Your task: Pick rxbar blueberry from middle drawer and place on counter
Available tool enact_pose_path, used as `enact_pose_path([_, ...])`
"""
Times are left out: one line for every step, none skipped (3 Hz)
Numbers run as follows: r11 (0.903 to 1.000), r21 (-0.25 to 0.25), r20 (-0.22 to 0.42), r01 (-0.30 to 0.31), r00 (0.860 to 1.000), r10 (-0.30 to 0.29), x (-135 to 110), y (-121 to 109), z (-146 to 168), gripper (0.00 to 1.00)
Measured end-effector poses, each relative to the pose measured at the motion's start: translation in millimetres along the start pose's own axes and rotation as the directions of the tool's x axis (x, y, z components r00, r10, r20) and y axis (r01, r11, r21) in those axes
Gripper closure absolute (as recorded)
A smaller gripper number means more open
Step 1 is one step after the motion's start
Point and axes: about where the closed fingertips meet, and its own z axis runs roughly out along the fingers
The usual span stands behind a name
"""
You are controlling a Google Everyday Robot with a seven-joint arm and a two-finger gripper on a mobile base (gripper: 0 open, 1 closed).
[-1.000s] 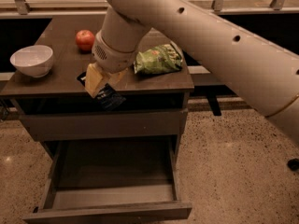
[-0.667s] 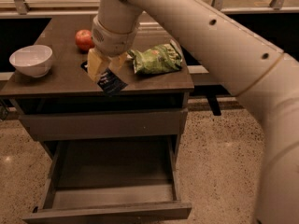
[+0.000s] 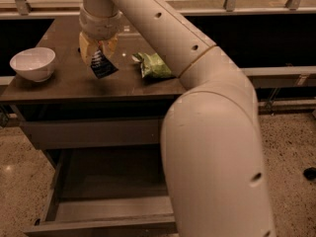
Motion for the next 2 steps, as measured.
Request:
enact_pose_path([0.9991, 0.04, -0.026, -0.014, 1.0, 0.015, 35, -14, 12, 0.81])
enact_pose_path([0.9985, 0.052, -0.074, -0.016, 0.997, 0.02, 49, -16, 11, 0.59])
